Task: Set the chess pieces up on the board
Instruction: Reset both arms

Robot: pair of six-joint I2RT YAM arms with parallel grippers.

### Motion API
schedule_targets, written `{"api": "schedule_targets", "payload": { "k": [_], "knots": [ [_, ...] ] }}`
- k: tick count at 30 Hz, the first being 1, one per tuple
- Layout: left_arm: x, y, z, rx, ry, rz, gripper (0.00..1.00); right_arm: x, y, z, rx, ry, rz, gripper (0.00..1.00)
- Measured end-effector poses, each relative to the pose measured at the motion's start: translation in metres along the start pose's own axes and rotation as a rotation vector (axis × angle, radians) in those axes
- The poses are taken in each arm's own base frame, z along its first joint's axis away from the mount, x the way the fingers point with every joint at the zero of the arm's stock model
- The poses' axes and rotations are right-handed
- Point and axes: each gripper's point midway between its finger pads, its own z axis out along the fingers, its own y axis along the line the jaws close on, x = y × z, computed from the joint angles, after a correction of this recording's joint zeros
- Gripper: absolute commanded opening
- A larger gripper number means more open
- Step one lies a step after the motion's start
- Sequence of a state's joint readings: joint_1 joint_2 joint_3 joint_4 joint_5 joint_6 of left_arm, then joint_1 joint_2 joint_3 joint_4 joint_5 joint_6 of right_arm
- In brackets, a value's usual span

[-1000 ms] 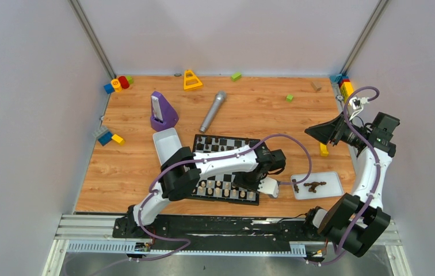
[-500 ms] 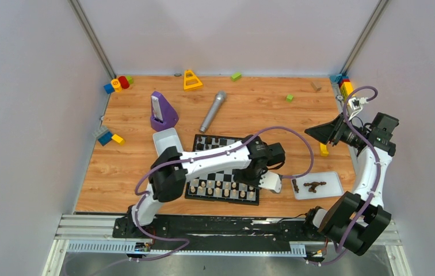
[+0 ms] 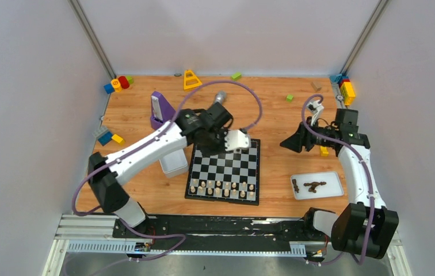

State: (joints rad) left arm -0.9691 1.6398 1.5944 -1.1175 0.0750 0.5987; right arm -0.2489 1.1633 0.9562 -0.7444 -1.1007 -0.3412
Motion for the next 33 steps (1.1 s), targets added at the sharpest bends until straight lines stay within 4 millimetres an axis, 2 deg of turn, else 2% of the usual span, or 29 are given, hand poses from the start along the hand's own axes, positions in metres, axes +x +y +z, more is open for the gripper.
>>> {"api": "schedule_targets", "payload": {
  "k": [3,6,10,13,14,22,28,33],
  "knots": [
    [0.025,0.026,-0.022,-0.085,-0.063,-0.126,0.42,0.018,0.01,0.015,-0.018,0.077,-0.034,0.5],
    [0.048,0.051,-0.05,-0.202,-0.145,-0.249,0.53,0.024,0.007,0.016,0.009,0.102,-0.04,0.51],
    [0.081,0.077,-0.093,-0.395,-0.255,-0.389,0.75,0.023,0.002,0.014,0.05,0.107,-0.056,0.53],
    [0.105,0.087,-0.123,-0.547,-0.32,-0.477,0.96,0.021,0.0,0.012,0.07,0.105,-0.068,0.55],
    [0.115,0.09,-0.134,-0.609,-0.339,-0.513,0.99,0.019,-0.001,0.011,0.077,0.104,-0.073,0.57],
    [0.167,0.11,-0.185,-0.936,-0.396,-0.731,1.0,-0.008,-0.001,0.005,0.125,0.066,-0.126,0.71],
    [0.205,0.115,-0.196,-1.077,-0.398,-0.916,1.0,-0.044,0.004,-0.007,0.187,-0.001,-0.197,0.99],
    [0.218,0.11,-0.206,-1.15,-0.417,-1.001,1.0,-0.067,0.007,-0.019,0.263,-0.068,-0.246,1.0]
  ]
}}
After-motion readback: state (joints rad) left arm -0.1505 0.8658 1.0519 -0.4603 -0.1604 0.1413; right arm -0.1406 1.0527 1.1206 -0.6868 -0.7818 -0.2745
